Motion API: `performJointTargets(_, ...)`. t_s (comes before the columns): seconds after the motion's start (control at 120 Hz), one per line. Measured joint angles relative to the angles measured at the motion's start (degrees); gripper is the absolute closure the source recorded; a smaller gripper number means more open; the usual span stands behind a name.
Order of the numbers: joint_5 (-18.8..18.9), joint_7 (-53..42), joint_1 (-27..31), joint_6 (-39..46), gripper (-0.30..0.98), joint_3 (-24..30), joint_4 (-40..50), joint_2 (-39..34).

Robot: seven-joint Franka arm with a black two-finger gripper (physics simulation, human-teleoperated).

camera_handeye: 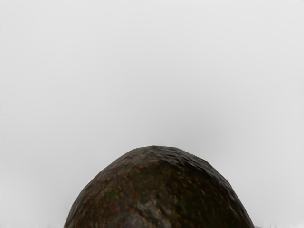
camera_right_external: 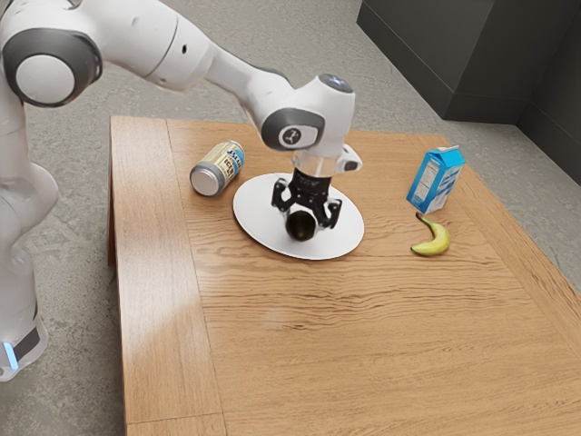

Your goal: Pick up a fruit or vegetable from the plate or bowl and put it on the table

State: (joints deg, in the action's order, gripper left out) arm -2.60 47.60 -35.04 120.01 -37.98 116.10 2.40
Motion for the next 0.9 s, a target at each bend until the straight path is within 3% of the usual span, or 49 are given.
performJointTargets(0.258,0.24,-0.24,-0.14,-1.70,0.38,1.10,-5.45,0.48)
performJointTargets(0.533,0.06,-0.59,-3.35,-3.65,0.37,9.46,-11.02,3.31)
performJointTargets(0.708,0.00,-0.83,-3.19,-4.22,0.37,10.53,-11.58,4.07)
performJointTargets(0.775,-0.07,-0.98,-3.03,-4.28,0.23,10.59,-11.58,4.11)
performJointTargets(0.9,-0.22,-1.33,-3.25,-4.06,0.09,10.65,-11.65,4.14)
